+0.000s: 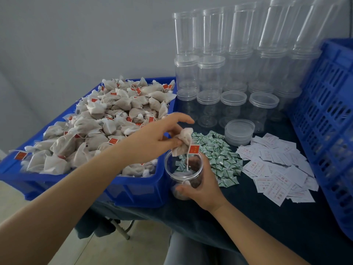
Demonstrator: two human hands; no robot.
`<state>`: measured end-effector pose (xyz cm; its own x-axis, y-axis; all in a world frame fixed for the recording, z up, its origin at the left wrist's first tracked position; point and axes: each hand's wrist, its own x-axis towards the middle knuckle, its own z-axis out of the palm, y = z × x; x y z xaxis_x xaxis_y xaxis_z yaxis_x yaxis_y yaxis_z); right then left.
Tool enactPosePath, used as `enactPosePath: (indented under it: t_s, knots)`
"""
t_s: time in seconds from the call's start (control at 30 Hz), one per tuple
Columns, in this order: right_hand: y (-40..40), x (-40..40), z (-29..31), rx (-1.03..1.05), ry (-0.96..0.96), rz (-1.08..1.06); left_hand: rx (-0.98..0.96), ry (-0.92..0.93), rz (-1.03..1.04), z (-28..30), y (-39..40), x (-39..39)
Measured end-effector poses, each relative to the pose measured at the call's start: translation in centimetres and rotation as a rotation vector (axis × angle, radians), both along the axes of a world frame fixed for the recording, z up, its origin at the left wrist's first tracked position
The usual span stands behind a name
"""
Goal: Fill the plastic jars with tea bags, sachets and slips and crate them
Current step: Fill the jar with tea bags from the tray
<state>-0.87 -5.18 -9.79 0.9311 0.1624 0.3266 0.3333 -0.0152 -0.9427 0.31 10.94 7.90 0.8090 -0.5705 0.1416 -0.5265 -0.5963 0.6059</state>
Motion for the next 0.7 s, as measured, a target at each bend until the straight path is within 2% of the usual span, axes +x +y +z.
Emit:
enactPosePath:
  t_s: [0.13,0.4,0.7]
  knots:
    - [0.0,-0.1,0.5,0.021,-0.018,0.026,0.208,-0.155,-0.025,-1.5,-1.1,-0.1]
    - [0.0,0.0,0.2,0.021,-0.036,0.018,0.375,-0.275,-0.003,-3.6,-2.5,-0.5]
    - [-0.1,0.1,-0.1,0.001,-0.032,-0.006,0.377,-0.002,0.002,-3.9,-4.4,0.1]
